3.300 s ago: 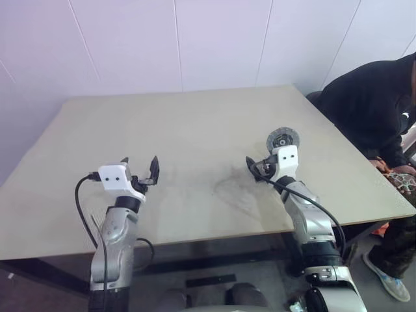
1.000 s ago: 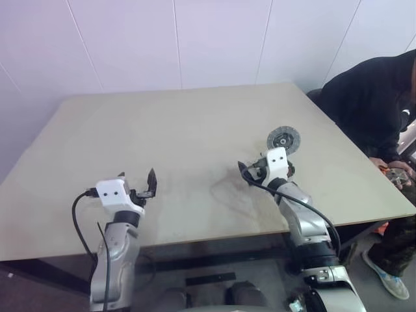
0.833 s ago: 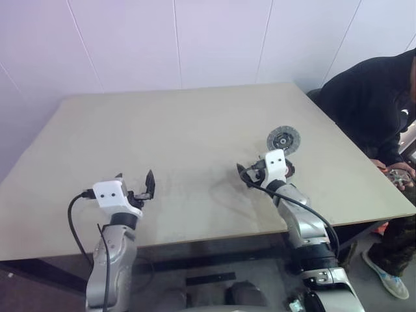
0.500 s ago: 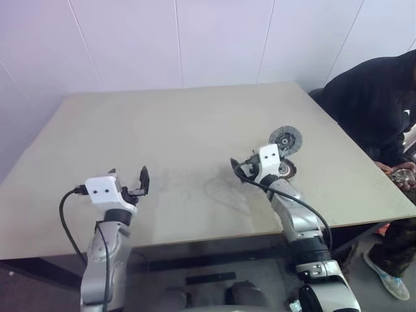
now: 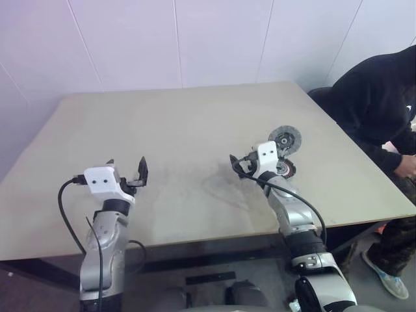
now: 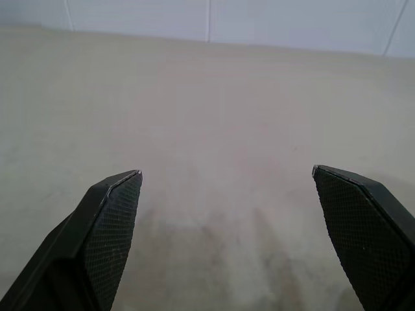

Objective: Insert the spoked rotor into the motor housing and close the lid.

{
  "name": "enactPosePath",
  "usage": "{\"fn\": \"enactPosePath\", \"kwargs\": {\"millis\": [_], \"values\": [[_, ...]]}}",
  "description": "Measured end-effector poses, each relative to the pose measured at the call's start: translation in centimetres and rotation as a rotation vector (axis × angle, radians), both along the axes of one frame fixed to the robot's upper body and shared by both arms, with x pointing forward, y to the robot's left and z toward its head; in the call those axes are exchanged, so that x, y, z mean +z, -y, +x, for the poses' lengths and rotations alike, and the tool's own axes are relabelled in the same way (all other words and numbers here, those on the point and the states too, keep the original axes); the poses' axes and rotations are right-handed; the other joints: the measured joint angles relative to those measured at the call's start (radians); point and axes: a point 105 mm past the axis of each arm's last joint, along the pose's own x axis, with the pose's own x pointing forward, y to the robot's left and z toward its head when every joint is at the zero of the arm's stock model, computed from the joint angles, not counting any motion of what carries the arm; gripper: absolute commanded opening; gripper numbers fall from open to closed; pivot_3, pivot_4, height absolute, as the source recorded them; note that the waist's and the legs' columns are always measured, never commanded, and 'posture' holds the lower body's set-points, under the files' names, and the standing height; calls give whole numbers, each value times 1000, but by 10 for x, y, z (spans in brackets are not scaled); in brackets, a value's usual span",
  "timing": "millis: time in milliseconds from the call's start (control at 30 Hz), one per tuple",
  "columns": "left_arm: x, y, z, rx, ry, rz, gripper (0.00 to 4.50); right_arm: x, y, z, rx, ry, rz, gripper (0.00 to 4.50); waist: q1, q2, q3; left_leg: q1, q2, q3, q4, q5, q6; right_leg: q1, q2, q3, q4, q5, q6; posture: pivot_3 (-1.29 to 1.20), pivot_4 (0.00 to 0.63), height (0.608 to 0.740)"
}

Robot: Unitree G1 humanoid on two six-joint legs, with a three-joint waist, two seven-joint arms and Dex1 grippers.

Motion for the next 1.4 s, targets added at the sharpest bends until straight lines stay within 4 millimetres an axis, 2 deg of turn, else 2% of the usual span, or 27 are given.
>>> {"fn": "enactPosePath", "kwargs": {"millis": [167,333,400,567,833,1000,1133,1400], "values": [[0,-1,-1,-23,-3,27,4463,0,-1,0,6,7,1,4436,0,0,0,0,0,0,0,0,0,0,0,0,0,0,1,0,0,740],[-1,-15,-6,8,-11,34,4463,-3,-1,0,7,-5,2,4436,0,0,0,0,0,0,0,0,0,0,0,0,1,0,0,0,0,740],[0,-14,-6,2,-12,39,4463,-4,0,-1,4,-7,3,4436,2,0,0,0,0,0,0,0,0,0,0,0,2,0,0,0,0,740],[7,-6,1,-35,12,37,4463,-9,7,-4,-30,-17,5,4436,3,0,0,0,0,0,1,0,0,0,0,0,1,0,0,0,0,740],[2,9,11,-140,-25,39,4463,-24,37,-31,-150,-52,-7,4436,2,0,0,0,0,0,1,0,0,0,0,0,3,0,0,0,0,740],[1,22,21,-218,-33,37,4463,-26,58,-47,-241,-61,-13,4436,2,0,0,1,0,0,1,0,0,0,0,0,3,-1,1,0,0,740],[0,38,32,-271,-31,13,4463,-21,72,-49,-289,-49,-23,4436,2,0,0,1,0,0,2,0,0,1,0,0,3,-1,1,0,0,740],[-7,40,32,-278,-45,-1,4463,-11,72,-51,-269,-24,-42,4436,2,0,0,1,0,0,1,0,0,1,1,0,3,-1,2,0,0,740]]}}
